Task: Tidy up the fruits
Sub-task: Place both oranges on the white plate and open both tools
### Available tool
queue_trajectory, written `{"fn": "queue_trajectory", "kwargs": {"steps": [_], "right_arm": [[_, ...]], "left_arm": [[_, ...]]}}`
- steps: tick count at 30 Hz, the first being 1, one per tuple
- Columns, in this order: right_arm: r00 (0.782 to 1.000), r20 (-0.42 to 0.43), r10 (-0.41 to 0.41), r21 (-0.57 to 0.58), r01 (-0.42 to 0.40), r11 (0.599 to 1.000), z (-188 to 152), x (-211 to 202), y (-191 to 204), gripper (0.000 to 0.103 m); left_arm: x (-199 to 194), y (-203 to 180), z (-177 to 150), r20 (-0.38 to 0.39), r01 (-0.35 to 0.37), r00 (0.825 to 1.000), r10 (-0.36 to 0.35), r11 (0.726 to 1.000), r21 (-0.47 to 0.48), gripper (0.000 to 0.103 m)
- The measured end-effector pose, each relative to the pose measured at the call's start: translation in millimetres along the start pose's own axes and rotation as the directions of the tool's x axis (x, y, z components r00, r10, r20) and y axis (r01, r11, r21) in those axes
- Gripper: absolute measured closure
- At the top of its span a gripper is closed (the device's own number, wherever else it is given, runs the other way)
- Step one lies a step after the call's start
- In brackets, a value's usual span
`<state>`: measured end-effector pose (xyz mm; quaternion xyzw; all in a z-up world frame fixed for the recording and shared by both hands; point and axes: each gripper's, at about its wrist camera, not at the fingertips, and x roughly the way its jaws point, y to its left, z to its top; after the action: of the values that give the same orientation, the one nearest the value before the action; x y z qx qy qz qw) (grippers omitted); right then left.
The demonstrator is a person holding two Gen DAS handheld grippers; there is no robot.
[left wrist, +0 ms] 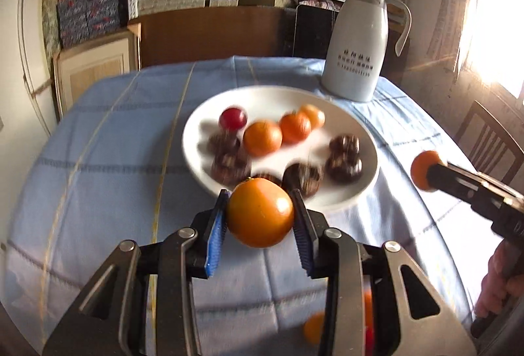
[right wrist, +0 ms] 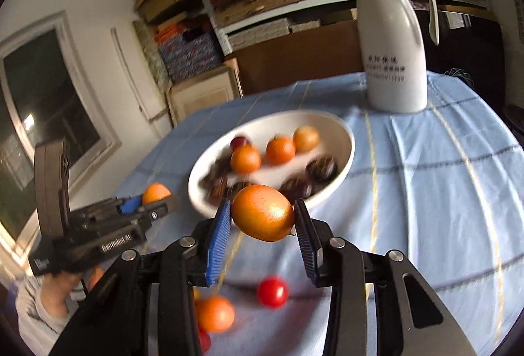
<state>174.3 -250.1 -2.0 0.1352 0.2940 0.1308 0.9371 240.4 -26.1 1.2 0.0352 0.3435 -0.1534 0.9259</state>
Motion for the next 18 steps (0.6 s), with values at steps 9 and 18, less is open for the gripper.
{"fn": "queue_trajectory", "kwargs": {"steps": [9, 18], "right_arm": [[0.998, -0.023, -0.063, 0.002, 0.063, 0.998, 52, 67, -11, 0.063], [0.989, -0.091, -0.113, -0.054, 0.108, 0.993, 43, 118, -7, 0.063]], "left_arm": [[66, -28, 36, -0.032, -0.021, 0.999, 0.023, 0.998, 0.059, 0.067], [94, -24, 32, -0.063, -0.022, 0.998, 0.026, 0.998, 0.058, 0.066]]}}
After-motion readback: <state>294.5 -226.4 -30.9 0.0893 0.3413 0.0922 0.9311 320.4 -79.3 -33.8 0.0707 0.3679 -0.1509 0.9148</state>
